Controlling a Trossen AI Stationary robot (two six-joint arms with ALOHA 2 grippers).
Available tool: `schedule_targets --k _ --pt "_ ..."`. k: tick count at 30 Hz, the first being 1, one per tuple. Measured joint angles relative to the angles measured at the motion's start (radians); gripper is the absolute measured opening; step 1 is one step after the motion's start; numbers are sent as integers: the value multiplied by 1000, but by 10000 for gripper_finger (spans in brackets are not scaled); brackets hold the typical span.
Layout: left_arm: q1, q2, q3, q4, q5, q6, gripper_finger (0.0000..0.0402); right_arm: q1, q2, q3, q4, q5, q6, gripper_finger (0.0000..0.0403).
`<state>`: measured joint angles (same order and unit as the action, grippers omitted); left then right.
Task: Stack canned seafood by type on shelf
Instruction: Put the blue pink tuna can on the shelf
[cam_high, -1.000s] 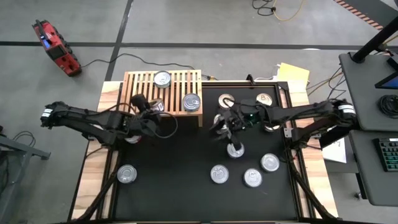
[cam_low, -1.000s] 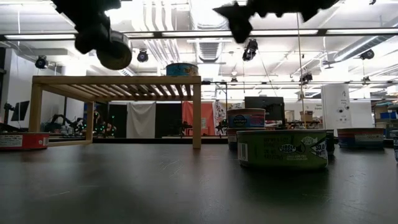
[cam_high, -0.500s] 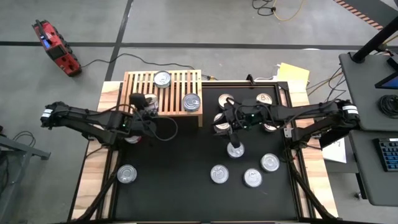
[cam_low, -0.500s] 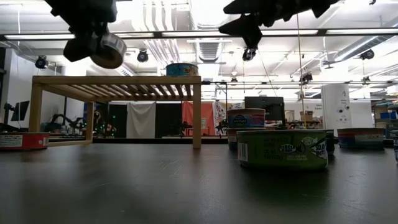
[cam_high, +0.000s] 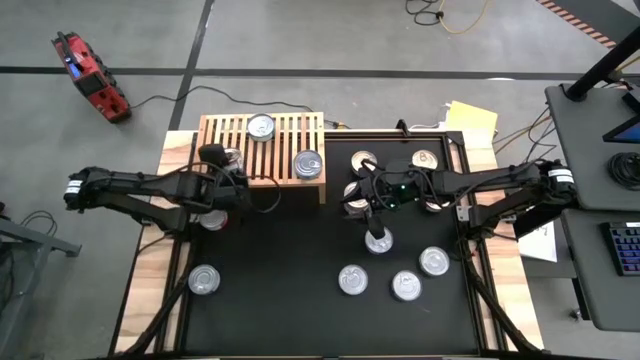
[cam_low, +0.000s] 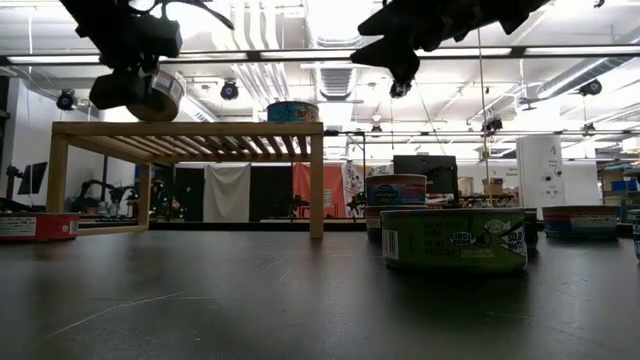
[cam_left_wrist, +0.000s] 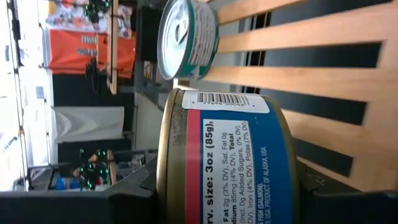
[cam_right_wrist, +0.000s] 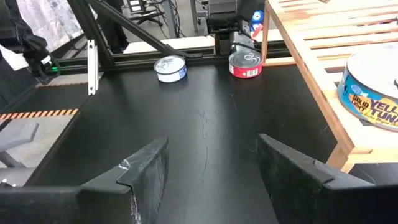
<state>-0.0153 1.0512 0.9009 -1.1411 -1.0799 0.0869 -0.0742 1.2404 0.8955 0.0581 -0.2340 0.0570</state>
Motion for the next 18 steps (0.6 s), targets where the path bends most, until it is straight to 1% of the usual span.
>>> schedule_targets --k 9,18 --pt "97 0 -10 1 -1 -4 164 0 0 0 3 0 2 239" --pt "106 0 -12 2 6 -22 164 0 0 0 3 0 2 230"
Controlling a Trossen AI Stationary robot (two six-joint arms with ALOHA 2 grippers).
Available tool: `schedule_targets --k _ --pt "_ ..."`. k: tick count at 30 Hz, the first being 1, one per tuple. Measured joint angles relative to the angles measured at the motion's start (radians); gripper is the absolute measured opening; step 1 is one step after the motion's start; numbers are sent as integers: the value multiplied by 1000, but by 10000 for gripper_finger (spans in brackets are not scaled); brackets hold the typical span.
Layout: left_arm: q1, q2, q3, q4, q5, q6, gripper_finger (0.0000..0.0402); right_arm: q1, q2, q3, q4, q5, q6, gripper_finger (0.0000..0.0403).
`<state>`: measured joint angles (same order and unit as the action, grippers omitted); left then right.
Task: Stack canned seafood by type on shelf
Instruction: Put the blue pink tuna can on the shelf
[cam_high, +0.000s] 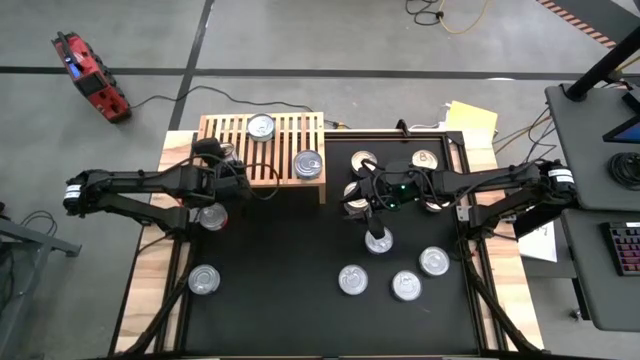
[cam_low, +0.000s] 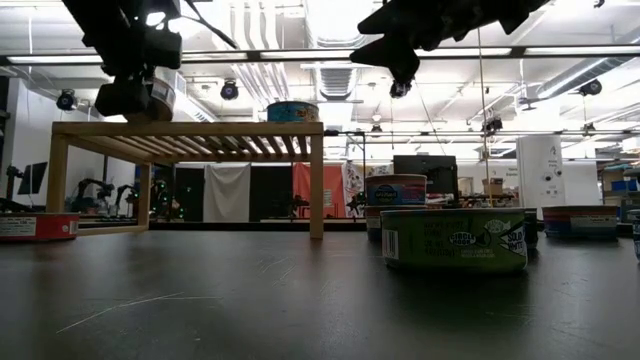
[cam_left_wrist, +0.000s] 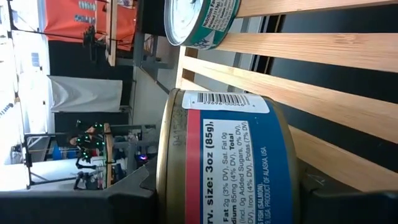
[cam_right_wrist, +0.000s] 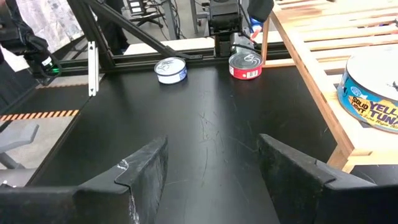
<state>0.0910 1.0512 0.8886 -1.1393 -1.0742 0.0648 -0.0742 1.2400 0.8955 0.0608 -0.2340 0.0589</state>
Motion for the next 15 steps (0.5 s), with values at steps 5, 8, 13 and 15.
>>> schedule_targets --k 5,8,13,15 --pt "0 0 -1 5 77 0 164 0 0 0 0 0 0 231" --pt "0 0 -1 4 79 0 164 0 0 0 0 0 0 237" --pt "0 0 -1 4 81 -1 164 0 0 0 0 0 0 248" --pt "0 0 -1 4 81 -4 164 0 0 0 0 0 0 251"
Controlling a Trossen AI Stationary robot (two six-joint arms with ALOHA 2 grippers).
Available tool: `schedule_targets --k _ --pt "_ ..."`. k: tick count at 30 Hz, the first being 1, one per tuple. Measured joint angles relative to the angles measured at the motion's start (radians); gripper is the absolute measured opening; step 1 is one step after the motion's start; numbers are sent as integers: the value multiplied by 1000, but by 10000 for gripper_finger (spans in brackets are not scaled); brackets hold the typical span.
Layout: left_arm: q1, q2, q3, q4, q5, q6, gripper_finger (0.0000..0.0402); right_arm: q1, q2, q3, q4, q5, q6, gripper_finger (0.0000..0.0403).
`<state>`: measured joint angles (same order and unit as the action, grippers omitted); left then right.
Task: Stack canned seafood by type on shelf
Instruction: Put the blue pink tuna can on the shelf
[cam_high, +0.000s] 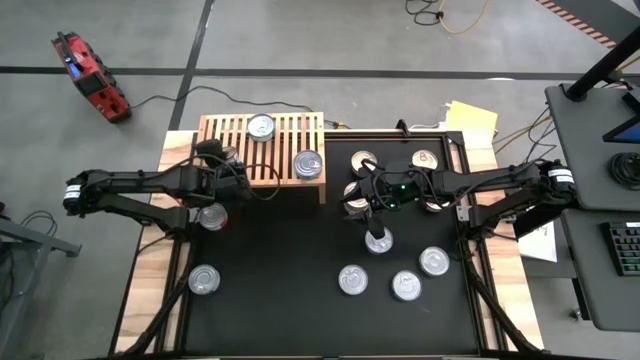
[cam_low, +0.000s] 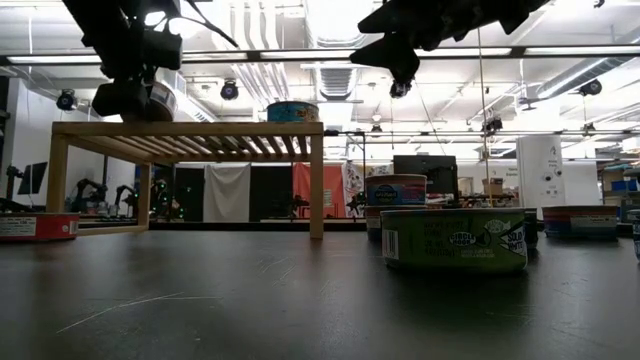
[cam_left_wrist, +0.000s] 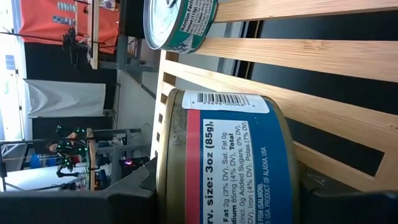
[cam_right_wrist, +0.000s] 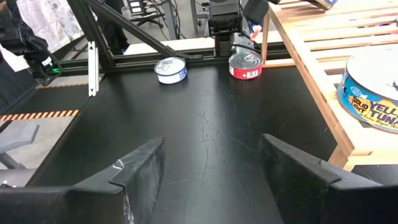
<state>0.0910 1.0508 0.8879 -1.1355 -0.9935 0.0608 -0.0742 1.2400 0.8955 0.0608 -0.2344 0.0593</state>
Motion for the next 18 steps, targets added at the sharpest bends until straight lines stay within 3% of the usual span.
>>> schedule_targets --k 5,18 --pt "0 0 0 1 5 -17 175 0 0 0 0 0 0 259" --pt "0 1 0 2 39 -24 260 0 0 0 0 0 11 259"
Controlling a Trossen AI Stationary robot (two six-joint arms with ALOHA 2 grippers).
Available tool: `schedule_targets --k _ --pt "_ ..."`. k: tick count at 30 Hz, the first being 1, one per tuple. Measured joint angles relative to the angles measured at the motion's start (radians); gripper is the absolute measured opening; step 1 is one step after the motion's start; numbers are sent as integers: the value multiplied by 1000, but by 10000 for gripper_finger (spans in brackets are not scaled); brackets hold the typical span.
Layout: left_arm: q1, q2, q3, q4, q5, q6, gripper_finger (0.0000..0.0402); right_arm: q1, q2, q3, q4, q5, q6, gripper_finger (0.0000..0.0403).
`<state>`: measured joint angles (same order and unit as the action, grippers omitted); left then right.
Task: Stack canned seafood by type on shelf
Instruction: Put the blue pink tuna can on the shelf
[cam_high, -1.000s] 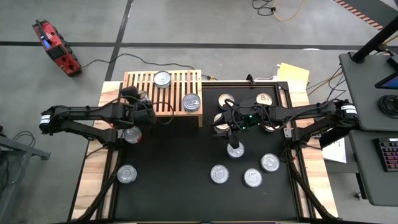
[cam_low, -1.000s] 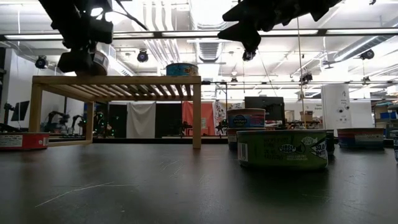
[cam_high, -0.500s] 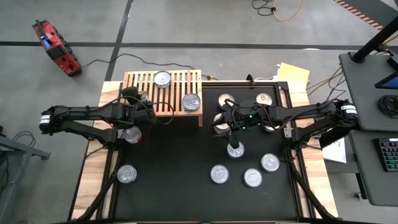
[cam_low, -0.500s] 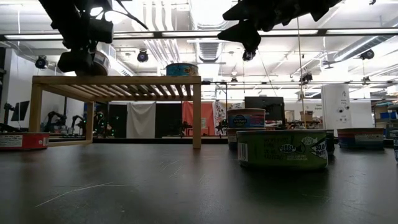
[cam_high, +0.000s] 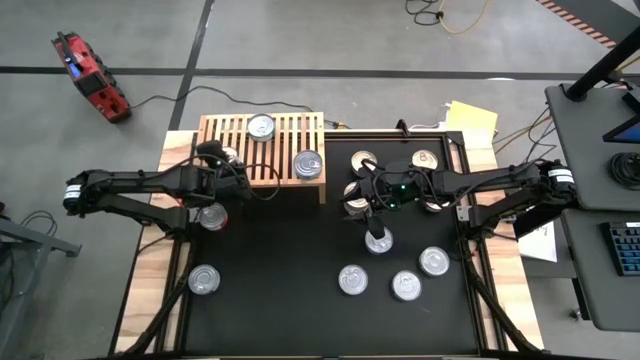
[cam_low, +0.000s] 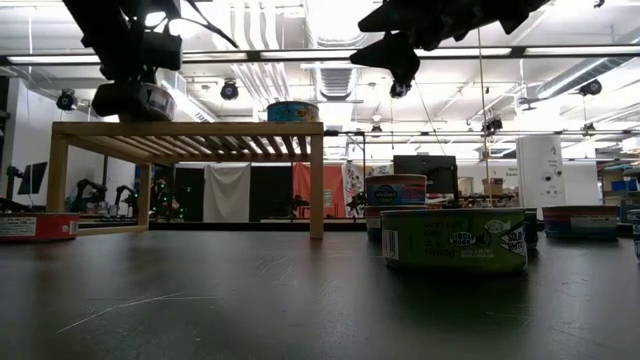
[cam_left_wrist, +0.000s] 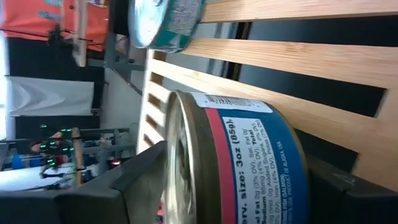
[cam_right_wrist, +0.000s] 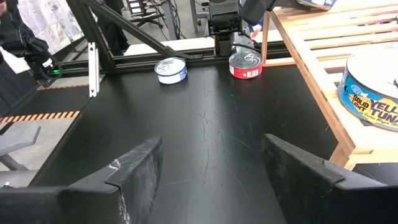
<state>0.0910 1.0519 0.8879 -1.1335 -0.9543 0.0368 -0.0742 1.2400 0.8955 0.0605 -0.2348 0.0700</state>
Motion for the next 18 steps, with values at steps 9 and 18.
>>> schedule_targets --k 9,18 --pt "1 0 24 0 80 -3 265 0 0 0 0 0 0 257" --pt "1 0 42 4 111 3 266 0 0 0 -1 -1 0 280"
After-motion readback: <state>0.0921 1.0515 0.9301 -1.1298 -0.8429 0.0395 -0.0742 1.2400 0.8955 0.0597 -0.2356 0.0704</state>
